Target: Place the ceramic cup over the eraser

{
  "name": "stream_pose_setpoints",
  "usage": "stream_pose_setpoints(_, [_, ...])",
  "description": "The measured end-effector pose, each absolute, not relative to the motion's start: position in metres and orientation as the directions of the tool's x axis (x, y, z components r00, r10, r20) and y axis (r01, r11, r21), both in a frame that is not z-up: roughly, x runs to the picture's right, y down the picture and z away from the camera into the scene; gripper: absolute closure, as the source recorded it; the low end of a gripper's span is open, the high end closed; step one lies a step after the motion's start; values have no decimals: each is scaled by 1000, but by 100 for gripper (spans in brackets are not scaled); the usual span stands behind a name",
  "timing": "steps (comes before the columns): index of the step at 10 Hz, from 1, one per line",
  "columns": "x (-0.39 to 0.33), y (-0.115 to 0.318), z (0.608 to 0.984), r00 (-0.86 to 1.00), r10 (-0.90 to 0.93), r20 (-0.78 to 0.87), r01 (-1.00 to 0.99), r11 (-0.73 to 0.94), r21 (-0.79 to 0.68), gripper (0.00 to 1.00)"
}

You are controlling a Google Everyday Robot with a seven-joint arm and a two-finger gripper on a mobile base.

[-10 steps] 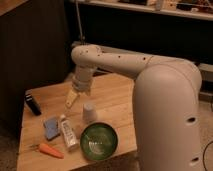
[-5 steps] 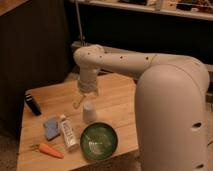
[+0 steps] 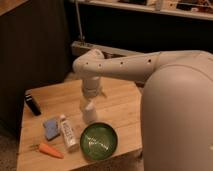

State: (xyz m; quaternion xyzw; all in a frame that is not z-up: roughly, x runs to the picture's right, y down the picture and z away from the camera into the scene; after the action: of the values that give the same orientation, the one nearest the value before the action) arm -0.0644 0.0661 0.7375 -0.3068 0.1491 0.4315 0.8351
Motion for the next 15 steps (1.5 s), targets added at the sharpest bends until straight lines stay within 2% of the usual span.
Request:
stream_pose_setpoints(3, [-75, 58, 732, 559, 684, -469, -826, 410, -388, 20])
stream_pose_setpoints(8, [-95, 61, 747, 547, 713, -438, -816, 338, -469, 20])
stream_pose_setpoints(12, [-116, 86, 787, 551, 691, -469, -814, 318, -487, 20])
stream_pose_setpoints(15, [-123, 95, 802, 552, 670, -497, -814, 305, -494, 20])
